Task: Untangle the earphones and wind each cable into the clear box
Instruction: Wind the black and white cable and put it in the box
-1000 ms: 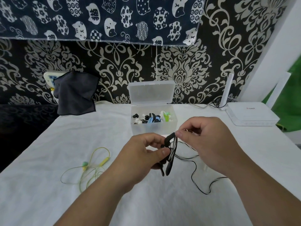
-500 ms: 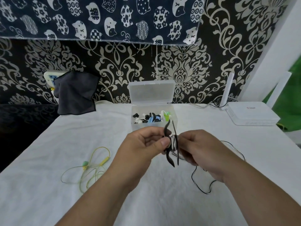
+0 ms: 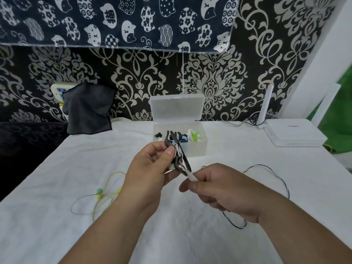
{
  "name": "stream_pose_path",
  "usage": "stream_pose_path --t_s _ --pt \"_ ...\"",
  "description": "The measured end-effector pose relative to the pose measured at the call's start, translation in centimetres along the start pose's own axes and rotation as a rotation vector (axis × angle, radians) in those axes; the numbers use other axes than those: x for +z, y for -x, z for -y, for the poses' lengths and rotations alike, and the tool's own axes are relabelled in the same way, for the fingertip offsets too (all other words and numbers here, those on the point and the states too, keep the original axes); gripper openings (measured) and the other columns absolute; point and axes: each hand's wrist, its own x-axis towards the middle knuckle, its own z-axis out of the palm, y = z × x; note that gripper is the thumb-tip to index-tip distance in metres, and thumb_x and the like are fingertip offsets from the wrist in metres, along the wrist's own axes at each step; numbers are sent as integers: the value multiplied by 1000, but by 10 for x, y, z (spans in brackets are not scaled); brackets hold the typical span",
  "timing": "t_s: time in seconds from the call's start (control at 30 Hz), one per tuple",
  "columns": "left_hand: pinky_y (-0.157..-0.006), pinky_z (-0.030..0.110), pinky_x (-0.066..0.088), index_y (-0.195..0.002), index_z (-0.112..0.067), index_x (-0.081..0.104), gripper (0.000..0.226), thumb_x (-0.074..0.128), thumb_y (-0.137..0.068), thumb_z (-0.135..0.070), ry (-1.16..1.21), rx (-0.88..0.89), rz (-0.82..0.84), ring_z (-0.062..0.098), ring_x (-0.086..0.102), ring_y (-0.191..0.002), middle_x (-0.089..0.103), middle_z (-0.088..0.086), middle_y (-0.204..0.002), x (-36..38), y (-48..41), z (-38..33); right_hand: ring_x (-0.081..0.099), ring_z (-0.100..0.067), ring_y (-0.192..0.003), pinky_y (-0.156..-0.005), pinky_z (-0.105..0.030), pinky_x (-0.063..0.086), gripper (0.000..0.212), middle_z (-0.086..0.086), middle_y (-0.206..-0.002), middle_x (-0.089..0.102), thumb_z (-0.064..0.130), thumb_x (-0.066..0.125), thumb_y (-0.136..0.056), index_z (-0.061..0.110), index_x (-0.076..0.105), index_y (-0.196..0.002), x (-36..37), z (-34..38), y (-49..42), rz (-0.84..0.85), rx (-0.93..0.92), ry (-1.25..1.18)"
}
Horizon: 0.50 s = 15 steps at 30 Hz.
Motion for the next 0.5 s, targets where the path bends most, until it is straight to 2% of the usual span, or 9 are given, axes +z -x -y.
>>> stream_pose_path --t_s 0.17,0.23,0.3,0.4,0.5 --pt "-71 35 61 -95 -14 66 5 63 -93 -10 -313 134 -4 15 65 -68 62 8 -88 -1 3 2 26 -11 -49 -48 -22 22 25 5 -54 33 24 57 -99 7 73 -94 -2 3 1 -29 -7 -30" --pt "-70 34 59 -92 -20 66 10 66 -91 -10 -469 198 -12 14 65 -64 63 3 -91 -1 3 1 28 -11 -48 -50 -24 25 31 8 -52 35 34 57 -98 11 75 -87 -3 5 4 -61 -31 56" --pt "-63 28 54 -91 -22 67 13 69 -89 -9 -555 229 -23 11 65 -58 62 -7 -86 -2 3 0 30 -10 -47 -49 -24 27 32 9 -50 37 39 59 -96 16 75 -81 -2 9 7 -106 -87 196" --pt "-57 22 46 -86 -25 69 20 72 -85 -6 -581 205 2 11 64 -54 62 -11 -83 -1 4 -2 28 -6 -42 -44 -18 24 29 9 -48 33 33 60 -96 18 73 -75 -4 16 10 -200 -220 302" --pt "-68 37 55 -83 -31 73 23 75 -84 -8 -612 155 70 20 67 -60 64 -12 -82 0 5 0 31 -6 -41 -44 -15 27 24 10 -44 37 23 62 -94 15 72 -73 -13 18 12 -359 -312 298"
